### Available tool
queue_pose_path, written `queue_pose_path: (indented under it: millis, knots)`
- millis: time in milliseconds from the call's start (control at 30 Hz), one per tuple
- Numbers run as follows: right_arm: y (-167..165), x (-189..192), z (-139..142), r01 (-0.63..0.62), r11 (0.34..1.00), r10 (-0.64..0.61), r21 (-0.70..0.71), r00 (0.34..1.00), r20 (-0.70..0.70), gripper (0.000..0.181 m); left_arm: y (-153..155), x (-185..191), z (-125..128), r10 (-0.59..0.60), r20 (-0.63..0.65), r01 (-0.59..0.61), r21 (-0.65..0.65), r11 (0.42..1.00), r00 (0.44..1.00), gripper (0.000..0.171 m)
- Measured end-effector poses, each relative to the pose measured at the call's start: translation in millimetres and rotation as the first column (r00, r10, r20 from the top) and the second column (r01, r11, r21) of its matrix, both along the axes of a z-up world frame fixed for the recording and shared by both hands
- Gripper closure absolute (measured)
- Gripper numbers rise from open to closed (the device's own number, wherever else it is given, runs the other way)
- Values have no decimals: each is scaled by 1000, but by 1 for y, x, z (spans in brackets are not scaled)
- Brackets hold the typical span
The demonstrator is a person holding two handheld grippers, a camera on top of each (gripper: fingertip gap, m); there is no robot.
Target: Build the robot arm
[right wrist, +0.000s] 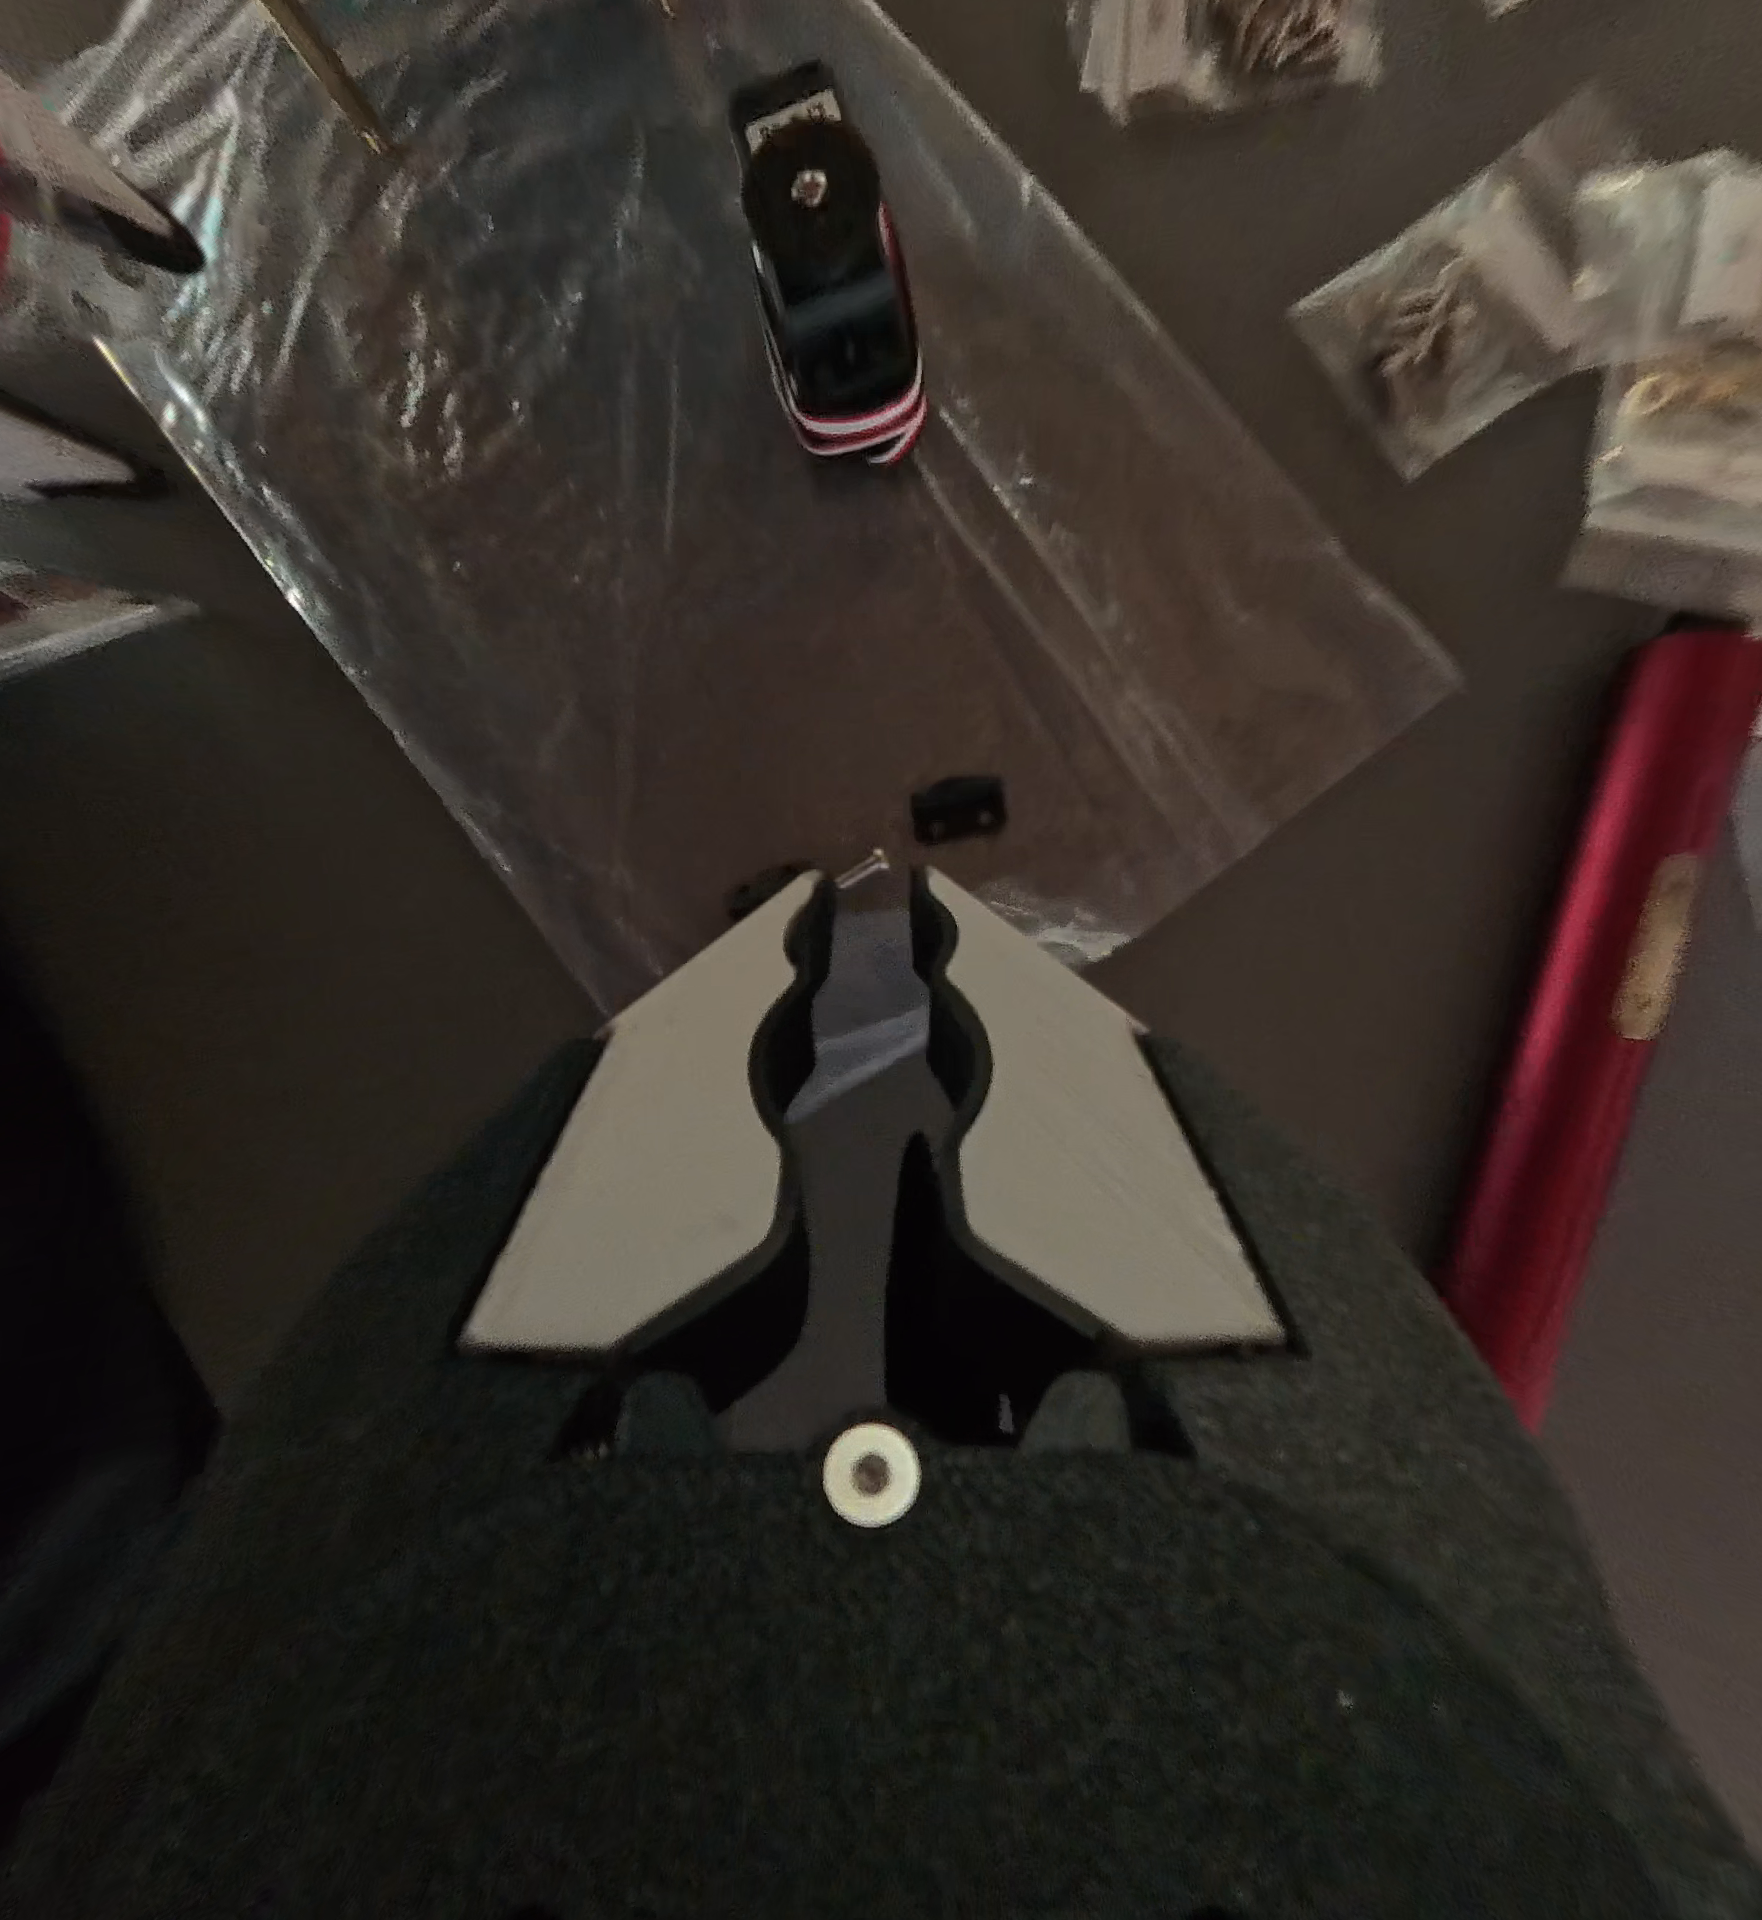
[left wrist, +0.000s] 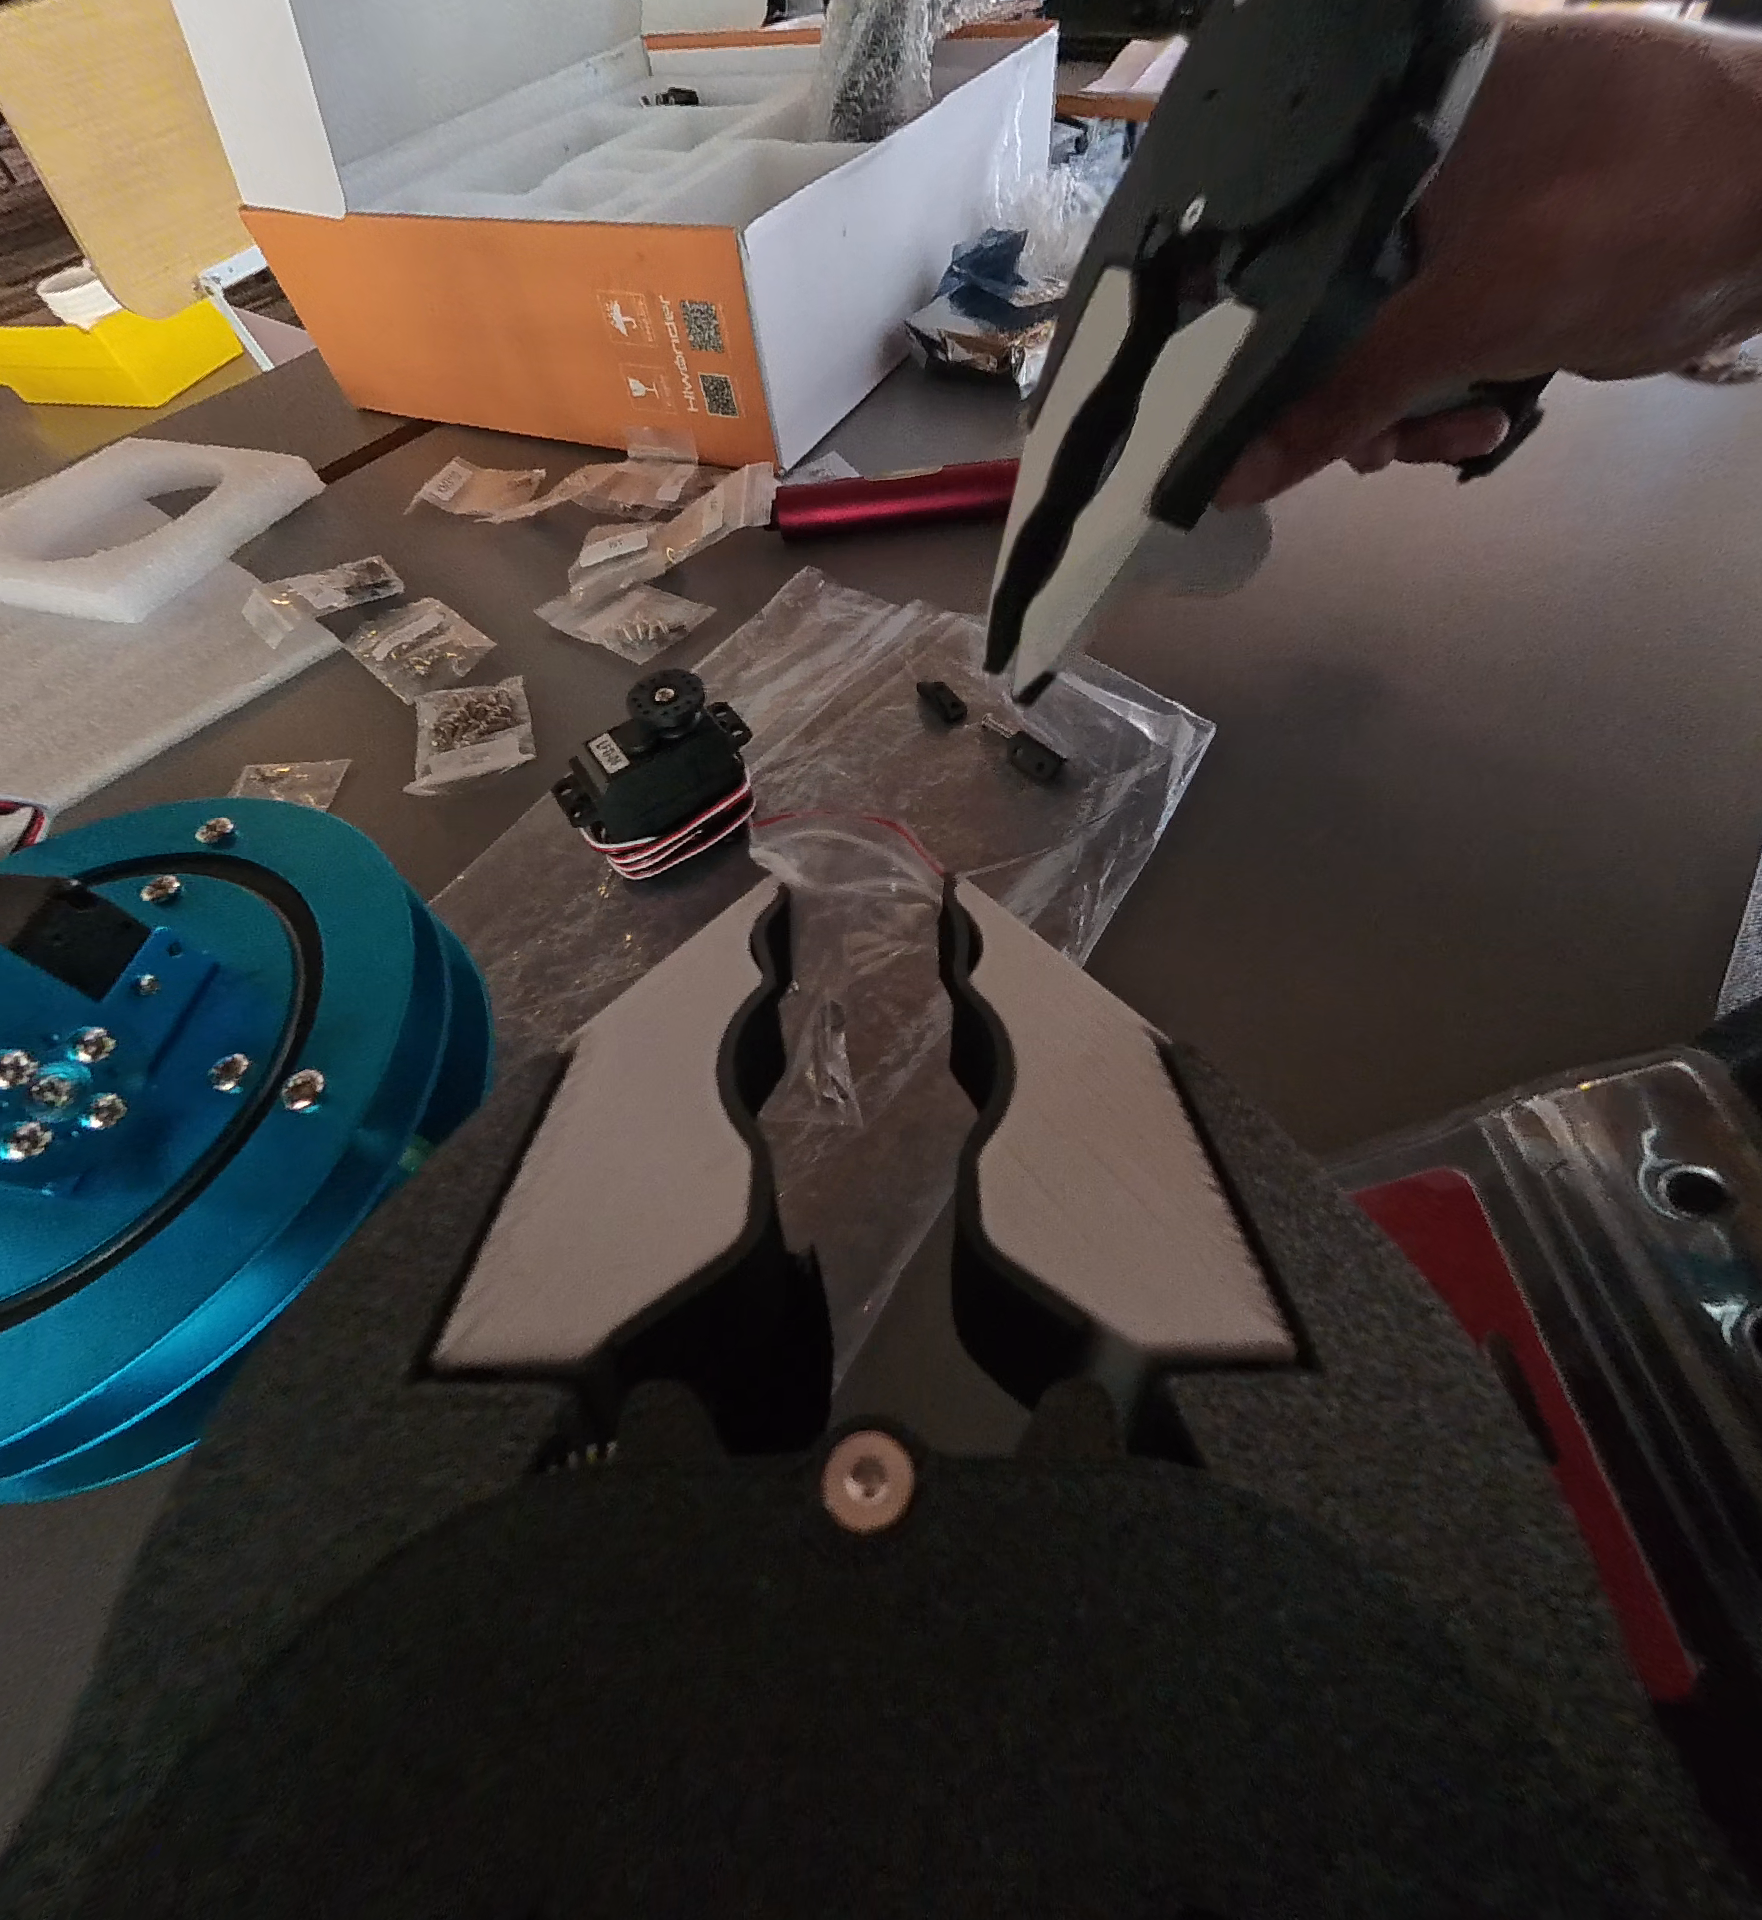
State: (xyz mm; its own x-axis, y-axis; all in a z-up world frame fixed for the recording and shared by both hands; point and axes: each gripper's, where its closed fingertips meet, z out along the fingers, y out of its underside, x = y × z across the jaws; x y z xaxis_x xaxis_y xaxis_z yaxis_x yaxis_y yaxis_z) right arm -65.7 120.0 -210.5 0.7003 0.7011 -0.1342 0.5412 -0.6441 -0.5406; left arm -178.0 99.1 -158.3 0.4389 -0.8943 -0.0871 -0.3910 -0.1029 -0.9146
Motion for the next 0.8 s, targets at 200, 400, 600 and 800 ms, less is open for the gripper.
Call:
queue_pose_path:
  millis: [200, 400, 600, 800]
  knots:
    - [3, -3, -11, 33, 999, -33, -17, 999, 33, 169, 1, -2, 2, 0, -3, 0, 8, 1000, 1000, 146]
    - [5, -3, -12, -16, 999, 9, 51, 991, 135, 179, 2, -2, 1, -4, -5, 4, 8, 1000, 1000, 145]
    - [3, -22, 14, -23, 995, 20, 101, 999, 25, 180, 3, -2, 1, -6, -3, 6, 2, 1000, 1000, 145]
    - [-11, -95, 78, -149, 973, 181, 175, 966, -185, 179, 1, 1, 1, -15, -7, 15, 6, 1000, 1000, 145]
